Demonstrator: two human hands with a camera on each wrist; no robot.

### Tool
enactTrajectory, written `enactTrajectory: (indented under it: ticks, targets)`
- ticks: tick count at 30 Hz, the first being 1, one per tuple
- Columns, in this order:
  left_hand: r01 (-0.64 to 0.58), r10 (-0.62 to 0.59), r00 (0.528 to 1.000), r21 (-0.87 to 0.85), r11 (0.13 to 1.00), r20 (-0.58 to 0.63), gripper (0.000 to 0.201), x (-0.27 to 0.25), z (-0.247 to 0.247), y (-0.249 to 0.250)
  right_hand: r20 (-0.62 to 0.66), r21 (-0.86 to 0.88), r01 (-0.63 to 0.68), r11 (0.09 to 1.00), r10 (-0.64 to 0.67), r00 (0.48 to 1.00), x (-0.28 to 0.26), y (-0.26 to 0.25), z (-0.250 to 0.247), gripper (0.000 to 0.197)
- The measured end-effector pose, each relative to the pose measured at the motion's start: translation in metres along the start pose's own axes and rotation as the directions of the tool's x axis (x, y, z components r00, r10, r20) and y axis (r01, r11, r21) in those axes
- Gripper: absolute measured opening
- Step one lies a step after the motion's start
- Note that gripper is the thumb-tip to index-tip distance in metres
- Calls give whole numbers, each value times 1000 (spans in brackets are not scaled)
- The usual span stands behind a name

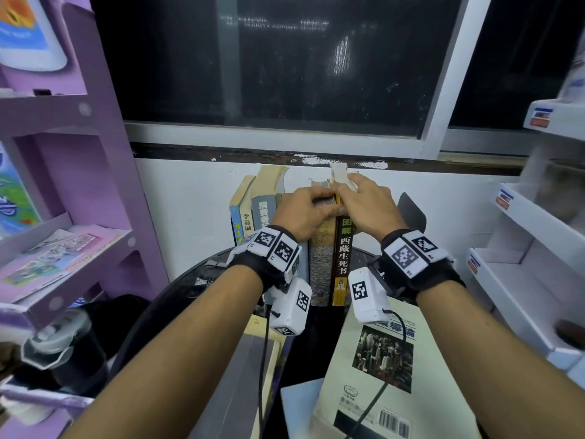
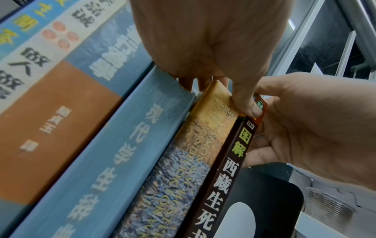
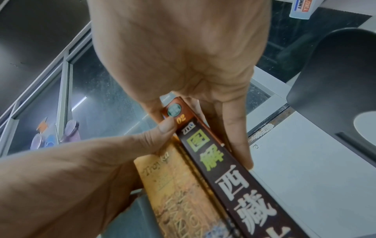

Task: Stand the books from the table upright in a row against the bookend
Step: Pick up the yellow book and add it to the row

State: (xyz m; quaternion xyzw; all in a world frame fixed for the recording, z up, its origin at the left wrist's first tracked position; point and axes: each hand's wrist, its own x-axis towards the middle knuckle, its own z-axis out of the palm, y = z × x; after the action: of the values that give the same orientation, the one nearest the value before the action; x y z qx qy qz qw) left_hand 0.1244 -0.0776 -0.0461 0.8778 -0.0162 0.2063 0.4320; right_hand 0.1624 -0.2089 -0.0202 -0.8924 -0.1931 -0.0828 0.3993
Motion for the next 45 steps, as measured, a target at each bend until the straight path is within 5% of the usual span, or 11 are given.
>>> enactTrajectory:
  ticks: [15,29,35,45]
  targets:
    - [-6,6,1000,-31,999,-14,52,-2,0,0,97,16,2,1000,-4,995,-10,0,0,43]
    - [-33,36,999,190,981,-11,51,-10,-2,3,181,2,-3,1000,3,983,-22,2,-7,59]
    - [-31,27,999,111,993,35,50,-26,-3,13,229,-57,50,997,-36,973,-36,8,-20,65]
    - [-117,123,991,102,988,-58,32,-76,4,13,340,-70,51,996,-24,940,-78,26,-53,64]
